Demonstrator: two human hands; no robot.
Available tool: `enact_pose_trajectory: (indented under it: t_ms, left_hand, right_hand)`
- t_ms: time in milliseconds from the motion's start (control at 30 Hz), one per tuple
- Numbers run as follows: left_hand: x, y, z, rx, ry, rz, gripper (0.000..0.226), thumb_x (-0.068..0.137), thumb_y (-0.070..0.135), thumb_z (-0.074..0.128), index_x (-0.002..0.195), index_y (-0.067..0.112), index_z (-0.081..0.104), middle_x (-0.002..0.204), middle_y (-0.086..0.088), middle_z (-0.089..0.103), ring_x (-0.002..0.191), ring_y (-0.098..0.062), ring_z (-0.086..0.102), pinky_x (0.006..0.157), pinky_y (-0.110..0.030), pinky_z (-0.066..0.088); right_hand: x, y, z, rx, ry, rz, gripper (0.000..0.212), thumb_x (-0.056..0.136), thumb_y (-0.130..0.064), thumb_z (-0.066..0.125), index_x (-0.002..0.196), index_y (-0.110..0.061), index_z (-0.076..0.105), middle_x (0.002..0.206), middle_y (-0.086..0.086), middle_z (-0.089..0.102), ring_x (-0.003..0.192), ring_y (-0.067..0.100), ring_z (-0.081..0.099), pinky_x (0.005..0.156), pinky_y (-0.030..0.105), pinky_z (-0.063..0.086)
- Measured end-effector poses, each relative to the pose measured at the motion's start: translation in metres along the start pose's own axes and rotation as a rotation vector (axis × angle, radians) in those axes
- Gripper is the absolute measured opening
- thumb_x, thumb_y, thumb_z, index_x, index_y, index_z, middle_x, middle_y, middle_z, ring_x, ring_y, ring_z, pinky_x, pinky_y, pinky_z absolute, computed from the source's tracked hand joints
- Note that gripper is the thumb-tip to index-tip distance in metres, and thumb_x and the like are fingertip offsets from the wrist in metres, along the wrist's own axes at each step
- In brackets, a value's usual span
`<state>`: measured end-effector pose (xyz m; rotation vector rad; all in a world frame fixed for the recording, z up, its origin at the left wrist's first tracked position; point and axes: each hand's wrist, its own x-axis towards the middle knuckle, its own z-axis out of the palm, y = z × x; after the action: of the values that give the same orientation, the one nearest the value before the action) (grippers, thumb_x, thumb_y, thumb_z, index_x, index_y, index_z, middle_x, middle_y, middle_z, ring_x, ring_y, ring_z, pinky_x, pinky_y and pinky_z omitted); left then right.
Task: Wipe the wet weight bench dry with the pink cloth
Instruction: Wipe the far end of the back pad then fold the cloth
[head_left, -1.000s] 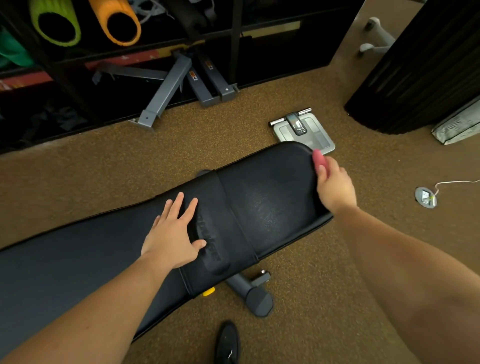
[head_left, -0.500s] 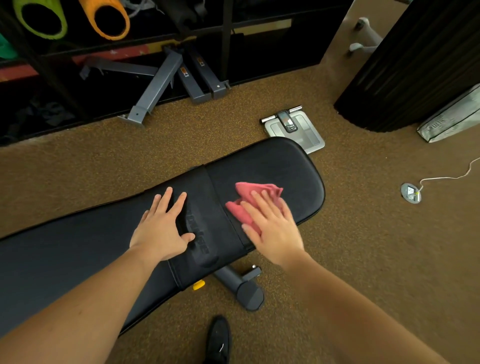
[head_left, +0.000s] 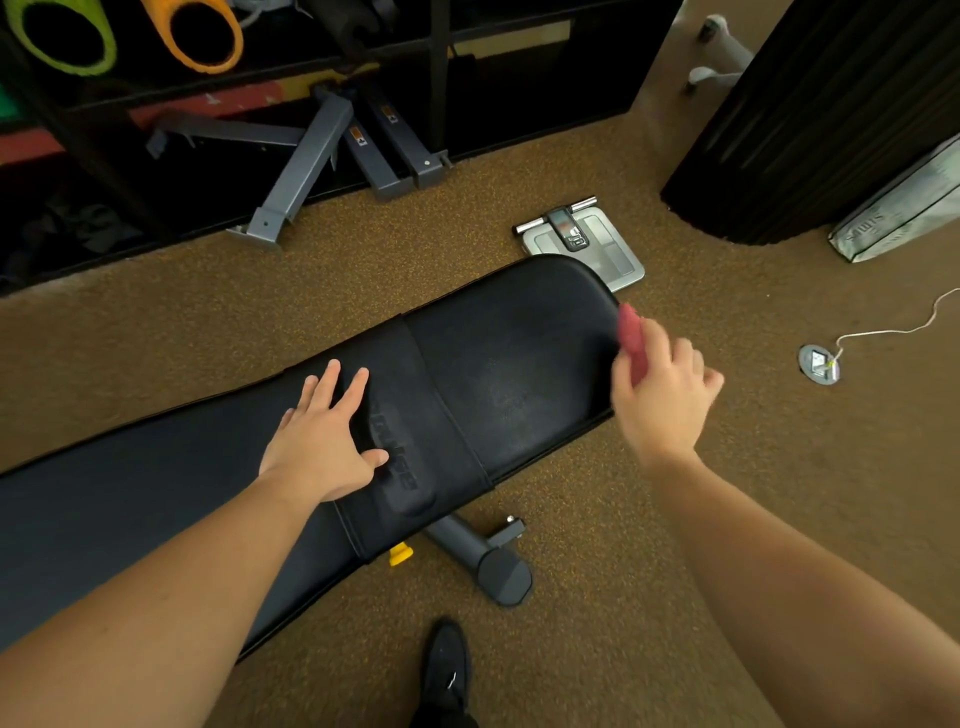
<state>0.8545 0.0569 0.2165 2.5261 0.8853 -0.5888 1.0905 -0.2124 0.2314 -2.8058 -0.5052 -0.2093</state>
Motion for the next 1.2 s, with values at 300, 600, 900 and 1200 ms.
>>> enact_pose_trajectory:
  t_ms: [300, 600, 900, 1200]
  left_hand:
    - [0.001, 0.002, 0.0, -0.011, -0.017, -0.016, 0.107, 0.088, 0.051, 0.067, 0.157, 0.038, -0.013, 0.163, 0.008, -0.026, 0.153, -0.021, -0.015, 0.124, -0.048, 0.01]
    - [0.002, 0.0, 0.001, 0.008, -0.013, -0.004, 0.106, 0.088, 0.053, 0.066, 0.157, 0.038, -0.014, 0.163, 0.008, -0.027, 0.153, -0.021, -0.015, 0.123, -0.047, 0.01]
    - [0.0, 0.0, 0.001, 0.005, 0.003, 0.002, 0.107, 0.088, 0.052, 0.066, 0.157, 0.036, -0.013, 0.164, 0.005, -0.026, 0.153, -0.023, -0.014, 0.124, -0.048, 0.011]
    - [0.003, -0.001, 0.003, -0.006, 0.008, 0.0, 0.108, 0.088, 0.053, 0.067, 0.157, 0.038, -0.014, 0.163, 0.006, -0.027, 0.153, -0.022, -0.015, 0.124, -0.048, 0.011]
  right_hand:
    - [-0.103, -0.054, 0.054, 0.004, -0.323, -0.667, 0.047, 0.104, -0.047, 0.043, 0.147, -0.029, 0.049, 0.163, 0.004, 0.032, 0.152, 0.027, 0.024, 0.124, 0.052, 0.016]
    - [-0.012, 0.021, 0.038, 0.304, -0.238, -0.043, 0.047, 0.109, -0.044, 0.03, 0.153, -0.03, 0.034, 0.166, -0.012, 0.014, 0.154, 0.015, 0.011, 0.126, 0.04, 0.011]
    - [-0.017, -0.019, 0.014, 0.296, 0.054, -0.303, 0.042, 0.098, -0.019, 0.057, 0.139, -0.029, 0.06, 0.138, 0.012, 0.056, 0.122, 0.024, 0.054, 0.102, 0.04, 0.044]
    - [-0.05, -0.061, 0.055, 0.043, -0.377, -0.672, 0.042, 0.106, -0.039, 0.036, 0.148, -0.042, 0.043, 0.162, -0.009, 0.032, 0.154, 0.015, 0.018, 0.125, 0.048, 0.012]
